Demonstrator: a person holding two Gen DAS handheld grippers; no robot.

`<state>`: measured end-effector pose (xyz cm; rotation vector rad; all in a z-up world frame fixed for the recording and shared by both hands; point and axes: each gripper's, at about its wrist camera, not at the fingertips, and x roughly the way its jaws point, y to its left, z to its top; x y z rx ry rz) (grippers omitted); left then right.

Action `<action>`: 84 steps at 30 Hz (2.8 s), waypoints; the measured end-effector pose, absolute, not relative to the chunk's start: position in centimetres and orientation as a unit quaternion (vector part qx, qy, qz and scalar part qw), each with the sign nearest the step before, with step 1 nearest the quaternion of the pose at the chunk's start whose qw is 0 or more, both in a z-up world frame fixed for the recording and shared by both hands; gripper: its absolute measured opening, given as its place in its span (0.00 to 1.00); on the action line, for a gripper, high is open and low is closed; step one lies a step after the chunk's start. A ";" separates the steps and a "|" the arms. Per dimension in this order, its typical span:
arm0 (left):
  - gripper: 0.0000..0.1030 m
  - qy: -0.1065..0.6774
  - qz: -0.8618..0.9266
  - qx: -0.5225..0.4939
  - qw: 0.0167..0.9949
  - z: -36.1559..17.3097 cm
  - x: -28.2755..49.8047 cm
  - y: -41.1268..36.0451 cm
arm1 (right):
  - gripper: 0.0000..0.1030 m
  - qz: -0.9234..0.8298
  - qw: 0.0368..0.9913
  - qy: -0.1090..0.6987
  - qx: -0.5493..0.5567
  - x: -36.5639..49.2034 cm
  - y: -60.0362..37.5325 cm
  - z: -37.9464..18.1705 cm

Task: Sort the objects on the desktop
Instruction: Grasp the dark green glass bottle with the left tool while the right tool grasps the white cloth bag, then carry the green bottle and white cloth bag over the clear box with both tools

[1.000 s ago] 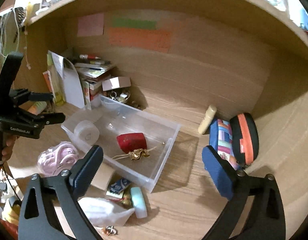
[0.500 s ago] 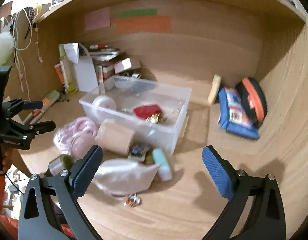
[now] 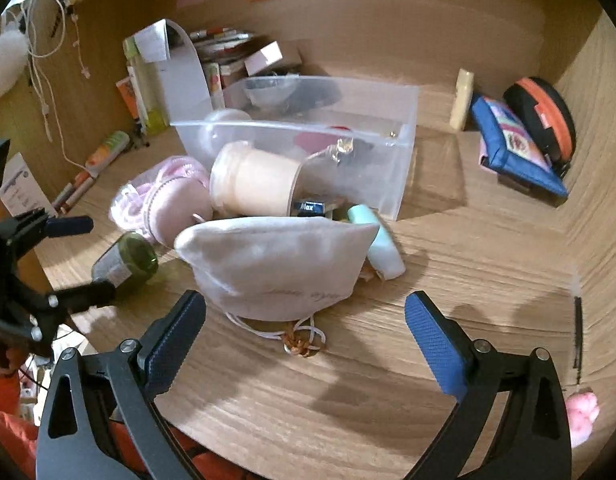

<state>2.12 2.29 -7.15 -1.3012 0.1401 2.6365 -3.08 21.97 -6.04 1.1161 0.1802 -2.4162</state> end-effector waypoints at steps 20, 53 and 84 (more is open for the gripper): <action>0.68 0.036 0.894 -0.437 0.095 -9.8 1.1 2.4 | 0.76 -0.862 0.277 0.024 0.423 -6.0 19.3 -7.5; 0.43 -0.007 0.923 -0.373 0.097 -4.2 1.5 0.1 | 0.63 -0.893 0.284 -0.031 0.349 -6.0 24.7 -0.2; 0.42 -0.011 0.926 -0.348 0.145 2.9 -11.7 1.0 | 0.63 -0.902 0.291 -0.026 0.319 -15.0 21.8 3.5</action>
